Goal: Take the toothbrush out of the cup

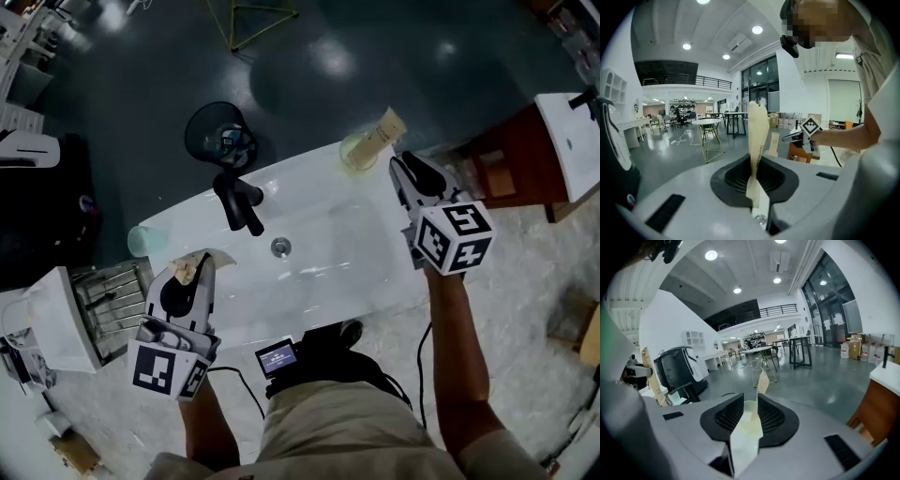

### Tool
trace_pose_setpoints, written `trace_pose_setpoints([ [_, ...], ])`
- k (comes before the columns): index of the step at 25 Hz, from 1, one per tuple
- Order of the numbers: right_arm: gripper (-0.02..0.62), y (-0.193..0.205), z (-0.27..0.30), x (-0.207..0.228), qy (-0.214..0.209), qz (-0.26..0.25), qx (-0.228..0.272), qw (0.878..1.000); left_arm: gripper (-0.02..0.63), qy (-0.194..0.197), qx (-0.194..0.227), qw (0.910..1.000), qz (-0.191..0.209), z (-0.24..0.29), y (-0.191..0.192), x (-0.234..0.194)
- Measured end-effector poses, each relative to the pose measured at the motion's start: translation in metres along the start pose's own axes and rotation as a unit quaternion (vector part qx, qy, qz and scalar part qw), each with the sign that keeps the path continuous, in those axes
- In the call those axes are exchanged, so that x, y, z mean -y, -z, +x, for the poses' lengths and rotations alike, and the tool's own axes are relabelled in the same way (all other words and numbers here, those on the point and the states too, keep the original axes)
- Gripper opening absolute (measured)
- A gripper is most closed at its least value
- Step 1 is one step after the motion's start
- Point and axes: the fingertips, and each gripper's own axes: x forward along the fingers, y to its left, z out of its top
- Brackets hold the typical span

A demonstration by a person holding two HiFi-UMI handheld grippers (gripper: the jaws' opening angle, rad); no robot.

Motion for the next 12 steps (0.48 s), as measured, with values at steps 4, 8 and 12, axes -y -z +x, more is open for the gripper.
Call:
trace_pose_setpoints([
  [4,0.1,0.022,0.045,0.01,-0.001,0.014,-0.011,1.0,0.026,-0.006,-0.015,0.9998,-0.014,0.015,0.026,-0.014],
  [8,0.124,0.032,0.073,0.017,-0.003,0.022,-0.019,1.0,0.026,-0.012,-0.027,0.9993,-0.022,0.024,0.041,-0.025],
  [12,0.143,0.037,0.087,0.02,-0.003,0.023,-0.021,1.0,0.026,-0.012,-0.018,0.999,-0.039,0.028,0.042,-0.026],
])
